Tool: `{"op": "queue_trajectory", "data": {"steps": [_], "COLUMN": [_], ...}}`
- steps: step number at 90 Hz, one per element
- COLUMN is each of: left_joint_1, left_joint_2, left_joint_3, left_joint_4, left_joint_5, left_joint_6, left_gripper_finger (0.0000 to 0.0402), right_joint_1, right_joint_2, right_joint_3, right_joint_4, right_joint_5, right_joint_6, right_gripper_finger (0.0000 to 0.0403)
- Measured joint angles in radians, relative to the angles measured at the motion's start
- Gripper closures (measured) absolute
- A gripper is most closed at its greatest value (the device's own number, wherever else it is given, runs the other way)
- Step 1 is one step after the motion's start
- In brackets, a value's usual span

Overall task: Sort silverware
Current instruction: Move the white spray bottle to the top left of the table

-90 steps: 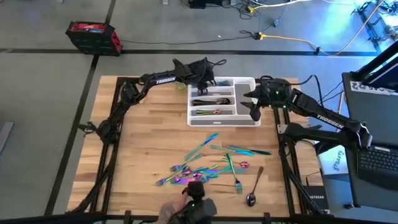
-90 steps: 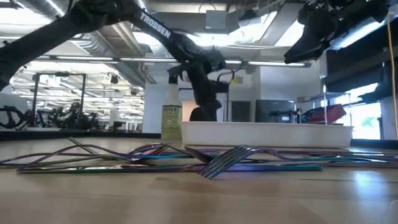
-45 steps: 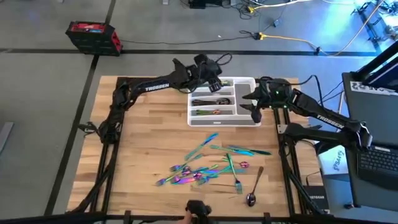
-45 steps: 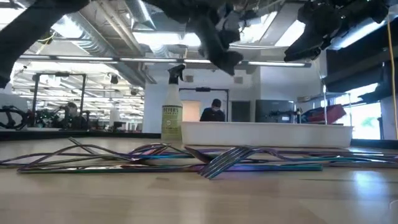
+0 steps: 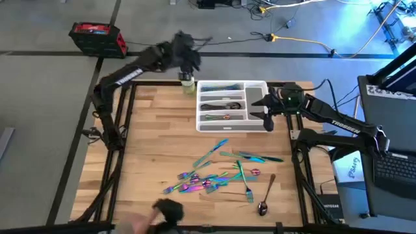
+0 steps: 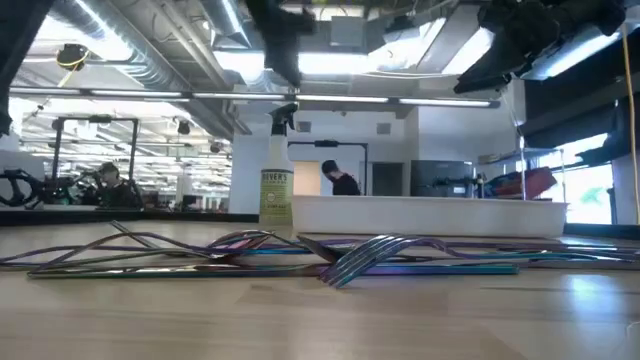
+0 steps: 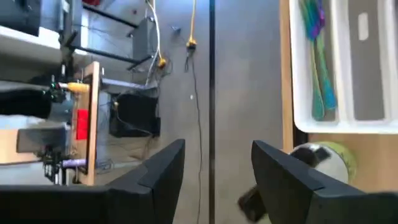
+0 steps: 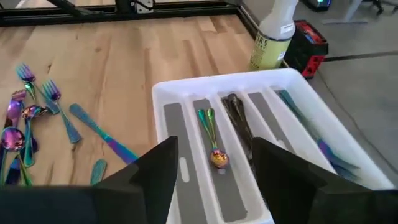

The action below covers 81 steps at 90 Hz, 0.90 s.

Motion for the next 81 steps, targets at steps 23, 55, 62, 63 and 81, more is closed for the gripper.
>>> {"op": "queue_trajectory", "data": {"steps": [23, 55, 62, 63, 81], "left_joint_1": [0.110, 0.121, 0.121, 0.121, 0.120], "left_joint_2": [0.024, 0.031, 0.032, 0.032, 0.032], "left_joint_3": [-0.004, -0.003, -0.003, -0.003, -0.003], "left_joint_4": [-0.190, -0.216, -0.224, -0.225, -0.229], "left_joint_5": [0.144, 0.190, 0.200, 0.200, 0.201], "left_joint_6": [0.137, 0.196, 0.194, 0.194, 0.196], "left_gripper_finger": [0.0281, 0.0302, 0.0302, 0.0302, 0.0302], "right_joint_1": [-0.001, 0.000, 0.000, -0.001, 0.000], "right_joint_2": [0.000, 0.000, 0.002, 0.003, 0.035], "right_joint_3": [0.000, 0.000, 0.000, 0.000, 0.000], "right_joint_4": [0.016, 0.011, 0.011, 0.011, 0.012], "right_joint_5": [0.018, 0.042, 0.044, 0.044, 0.045], "right_joint_6": [-0.004, -0.007, -0.006, -0.006, -0.004], "right_gripper_finger": [0.0213, 0.0213, 0.0213, 0.0213, 0.0213]}}
